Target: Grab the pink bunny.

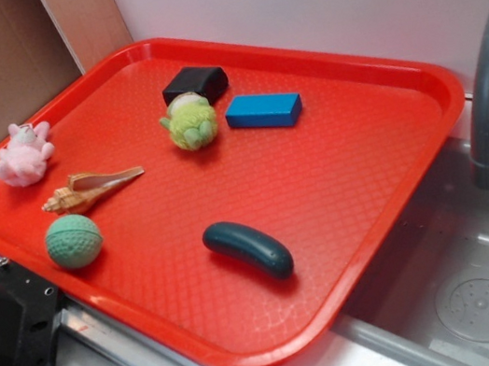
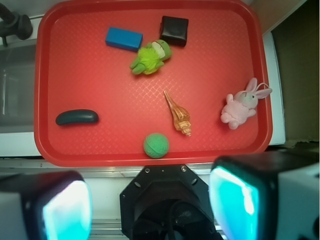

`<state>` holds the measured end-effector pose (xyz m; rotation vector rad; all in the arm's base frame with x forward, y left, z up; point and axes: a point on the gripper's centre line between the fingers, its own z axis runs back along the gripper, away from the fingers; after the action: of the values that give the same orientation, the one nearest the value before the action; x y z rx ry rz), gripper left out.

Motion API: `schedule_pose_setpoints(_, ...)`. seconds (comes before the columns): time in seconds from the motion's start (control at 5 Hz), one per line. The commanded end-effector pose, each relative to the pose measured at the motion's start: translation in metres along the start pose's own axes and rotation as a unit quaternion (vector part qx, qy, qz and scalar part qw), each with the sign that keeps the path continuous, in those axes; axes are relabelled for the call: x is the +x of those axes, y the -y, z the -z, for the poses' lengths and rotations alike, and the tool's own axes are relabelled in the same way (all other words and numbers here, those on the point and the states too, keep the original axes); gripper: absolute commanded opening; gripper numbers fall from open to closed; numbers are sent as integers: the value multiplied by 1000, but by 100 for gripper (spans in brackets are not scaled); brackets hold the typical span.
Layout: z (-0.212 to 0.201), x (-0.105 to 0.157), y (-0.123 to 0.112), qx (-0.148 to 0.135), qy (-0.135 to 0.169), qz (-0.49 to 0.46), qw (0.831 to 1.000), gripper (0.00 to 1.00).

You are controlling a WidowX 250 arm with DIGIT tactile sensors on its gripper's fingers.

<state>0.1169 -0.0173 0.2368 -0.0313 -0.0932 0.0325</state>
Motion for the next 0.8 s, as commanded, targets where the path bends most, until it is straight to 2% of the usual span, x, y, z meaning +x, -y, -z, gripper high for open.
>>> schedule_pose_setpoints(0.0,0,0,0,0,0,0,1000,100)
schedule_pose_setpoints(0.2,47,12,-46,-30,-20,-86,996,100)
schedule_pose_setpoints(0.4,75,20,-83,-31,29,-134,990,100)
schedule_pose_setpoints(0.6,115,20,-123,-8,74,-215,974,100)
